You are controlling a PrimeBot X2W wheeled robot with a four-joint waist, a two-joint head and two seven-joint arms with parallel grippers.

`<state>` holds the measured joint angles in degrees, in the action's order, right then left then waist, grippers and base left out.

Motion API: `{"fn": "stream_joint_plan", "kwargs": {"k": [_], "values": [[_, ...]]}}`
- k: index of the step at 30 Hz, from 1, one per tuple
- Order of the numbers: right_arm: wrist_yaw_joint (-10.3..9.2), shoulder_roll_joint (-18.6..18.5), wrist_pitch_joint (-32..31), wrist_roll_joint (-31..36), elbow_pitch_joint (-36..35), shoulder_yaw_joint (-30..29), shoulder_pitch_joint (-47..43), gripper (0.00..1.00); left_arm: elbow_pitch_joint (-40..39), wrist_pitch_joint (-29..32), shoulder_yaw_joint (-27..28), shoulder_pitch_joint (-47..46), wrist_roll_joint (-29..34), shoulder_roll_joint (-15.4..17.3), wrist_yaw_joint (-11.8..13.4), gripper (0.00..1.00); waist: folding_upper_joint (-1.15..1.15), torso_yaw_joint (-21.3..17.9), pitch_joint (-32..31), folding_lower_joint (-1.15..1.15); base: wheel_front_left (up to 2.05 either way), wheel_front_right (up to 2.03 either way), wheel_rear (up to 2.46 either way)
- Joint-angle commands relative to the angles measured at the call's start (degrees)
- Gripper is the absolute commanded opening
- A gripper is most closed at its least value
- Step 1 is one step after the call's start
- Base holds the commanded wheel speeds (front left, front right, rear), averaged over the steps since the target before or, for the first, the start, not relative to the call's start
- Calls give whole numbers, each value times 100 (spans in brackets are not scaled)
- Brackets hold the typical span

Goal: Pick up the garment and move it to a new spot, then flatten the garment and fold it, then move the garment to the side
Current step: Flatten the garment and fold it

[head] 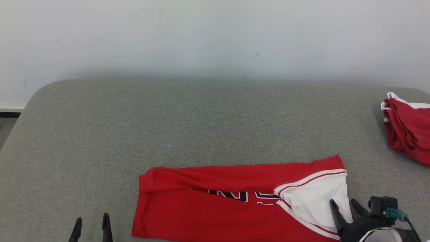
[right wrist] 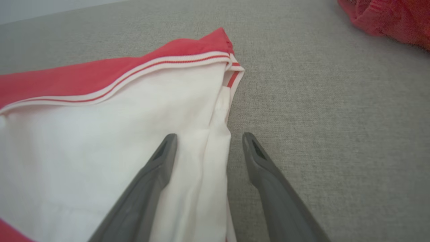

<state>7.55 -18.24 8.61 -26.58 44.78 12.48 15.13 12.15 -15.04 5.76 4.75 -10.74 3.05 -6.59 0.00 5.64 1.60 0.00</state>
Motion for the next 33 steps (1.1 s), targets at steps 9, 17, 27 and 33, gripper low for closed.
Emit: {"fn": "stream_joint_plan", "kwargs": {"k": [9,17,27,33], "values": [[-12,243,-286,-224,870,338,323,91,39,-15,-48,59,-188,-19,-22,100,0,83,38,0,0,0,0],[-5,204,-282,-659,901,696,369,0,37,-15,-62,69,-202,-20,-1,100,0,60,9,0,0,0,0],[-18,-581,81,-1045,1010,482,445,0,25,-15,-39,131,-234,-19,18,100,0,-59,-74,0,0,0,0],[-14,-854,163,-1094,778,565,364,0,34,-15,0,199,-294,-20,41,100,0,-212,-113,0,0,0,0]]}}
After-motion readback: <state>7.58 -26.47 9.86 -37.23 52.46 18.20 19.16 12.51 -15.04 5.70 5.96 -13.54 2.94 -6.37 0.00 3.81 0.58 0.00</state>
